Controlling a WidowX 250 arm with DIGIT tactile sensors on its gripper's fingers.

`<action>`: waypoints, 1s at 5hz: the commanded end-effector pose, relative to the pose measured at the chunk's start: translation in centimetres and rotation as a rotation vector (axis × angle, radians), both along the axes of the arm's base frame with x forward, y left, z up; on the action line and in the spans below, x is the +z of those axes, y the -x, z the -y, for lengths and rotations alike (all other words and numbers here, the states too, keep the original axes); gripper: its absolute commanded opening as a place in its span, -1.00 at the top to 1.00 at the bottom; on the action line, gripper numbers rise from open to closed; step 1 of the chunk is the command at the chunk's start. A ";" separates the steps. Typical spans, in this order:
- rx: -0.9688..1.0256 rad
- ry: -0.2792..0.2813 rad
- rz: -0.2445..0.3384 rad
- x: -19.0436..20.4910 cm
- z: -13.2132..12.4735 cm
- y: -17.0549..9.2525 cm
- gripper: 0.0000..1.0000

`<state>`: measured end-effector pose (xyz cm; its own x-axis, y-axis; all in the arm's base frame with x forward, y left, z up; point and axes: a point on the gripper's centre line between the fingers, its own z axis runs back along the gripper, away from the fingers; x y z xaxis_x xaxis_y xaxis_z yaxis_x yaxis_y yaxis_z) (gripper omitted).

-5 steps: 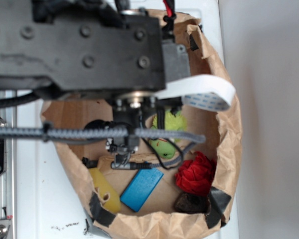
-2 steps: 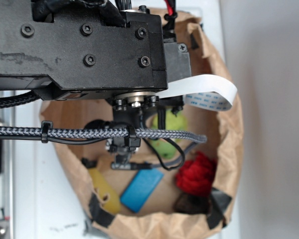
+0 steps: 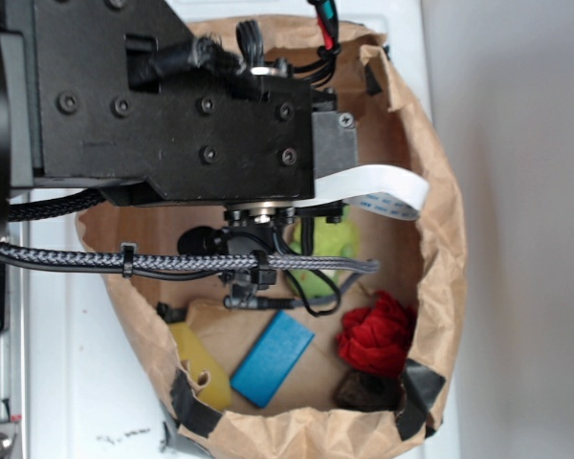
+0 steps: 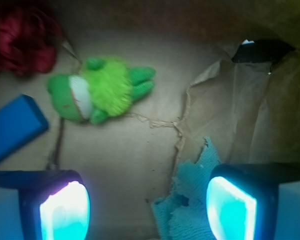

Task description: Grab the blue cloth.

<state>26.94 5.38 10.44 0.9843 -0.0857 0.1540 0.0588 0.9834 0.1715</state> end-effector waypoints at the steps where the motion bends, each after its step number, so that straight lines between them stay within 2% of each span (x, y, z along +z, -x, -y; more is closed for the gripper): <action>1: -0.021 -0.063 -0.014 -0.6 -1.4 0.2 -1.00; 3: -0.024 -0.090 -0.056 -1.8 -2.3 0.1 -1.00; 4: -0.002 -0.133 -0.056 -3.1 -2.8 -0.7 -1.00; 5: 0.005 -0.209 -0.077 -4.6 -3.2 -0.5 -1.00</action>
<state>26.80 8.42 4.62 0.9949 -0.0993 0.0180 0.0865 0.9307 0.3554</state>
